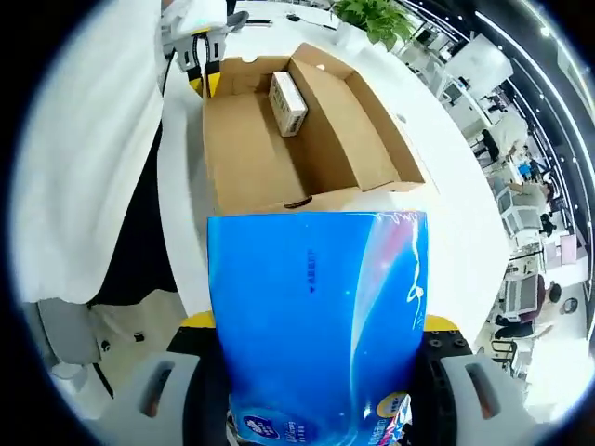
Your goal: Operate the shoe box by opening the lid, removing the specified soft item, and placing it in the target area until the item is outside and the box remains undamaged.
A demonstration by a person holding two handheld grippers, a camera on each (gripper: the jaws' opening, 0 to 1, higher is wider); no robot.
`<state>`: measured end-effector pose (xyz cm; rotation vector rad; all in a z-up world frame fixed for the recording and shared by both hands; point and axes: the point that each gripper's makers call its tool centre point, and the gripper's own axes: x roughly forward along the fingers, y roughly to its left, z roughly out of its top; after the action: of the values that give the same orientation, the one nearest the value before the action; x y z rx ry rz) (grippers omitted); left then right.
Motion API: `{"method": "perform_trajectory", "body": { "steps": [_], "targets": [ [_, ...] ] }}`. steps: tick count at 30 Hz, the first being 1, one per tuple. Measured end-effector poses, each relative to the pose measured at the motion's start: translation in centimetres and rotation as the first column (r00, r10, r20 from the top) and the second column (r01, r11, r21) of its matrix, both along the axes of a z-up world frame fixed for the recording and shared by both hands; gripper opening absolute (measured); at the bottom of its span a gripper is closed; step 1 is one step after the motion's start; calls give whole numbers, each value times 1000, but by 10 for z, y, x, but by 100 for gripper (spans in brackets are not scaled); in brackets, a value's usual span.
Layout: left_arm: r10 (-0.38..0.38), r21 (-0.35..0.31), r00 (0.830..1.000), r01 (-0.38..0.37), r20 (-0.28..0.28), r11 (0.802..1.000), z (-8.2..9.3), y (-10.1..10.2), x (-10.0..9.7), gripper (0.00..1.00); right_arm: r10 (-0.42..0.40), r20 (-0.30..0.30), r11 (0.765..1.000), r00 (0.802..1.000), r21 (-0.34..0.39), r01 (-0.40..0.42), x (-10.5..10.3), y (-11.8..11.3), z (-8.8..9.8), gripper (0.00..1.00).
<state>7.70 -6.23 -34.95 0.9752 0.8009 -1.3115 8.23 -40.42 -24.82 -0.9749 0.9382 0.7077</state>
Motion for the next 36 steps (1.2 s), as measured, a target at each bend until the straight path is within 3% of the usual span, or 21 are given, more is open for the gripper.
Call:
{"method": "perform_trajectory", "body": {
  "steps": [5, 10, 16, 20, 26, 32, 36],
  "targets": [
    [7, 3, 1000, -7, 1, 1000, 1, 0, 0, 5, 55, -26, 998, 998, -4, -55, 3, -5, 3, 78],
    [13, 6, 1000, -13, 7, 1000, 3, 0, 0, 5, 134, -72, 988, 988, -65, -139, 9, -12, 6, 78],
    [13, 29, 1000, -13, 19, 999, 5, 0, 1, 6, 170, -118, 985, 978, -15, -173, 18, -16, 23, 78],
    [9, 23, 1000, -10, 18, 1000, 6, 0, 2, 5, 201, -142, 977, 969, -36, -208, 23, -21, 25, 78],
    [-39, 12, 998, 39, 39, 999, 7, 0, 1, 4, 222, -178, 973, 959, -20, -229, 28, -10, 11, 78],
    [-27, 20, 1000, 27, 6, 999, 6, 0, 1, 4, 269, -222, 961, 937, -5, -277, 24, 7, -5, 78],
    [-12, 23, 1000, 12, -12, 1000, 5, 1, 1, 3, 267, -238, 963, 934, 21, -269, 24, 10, -10, 78]
  ]
}}
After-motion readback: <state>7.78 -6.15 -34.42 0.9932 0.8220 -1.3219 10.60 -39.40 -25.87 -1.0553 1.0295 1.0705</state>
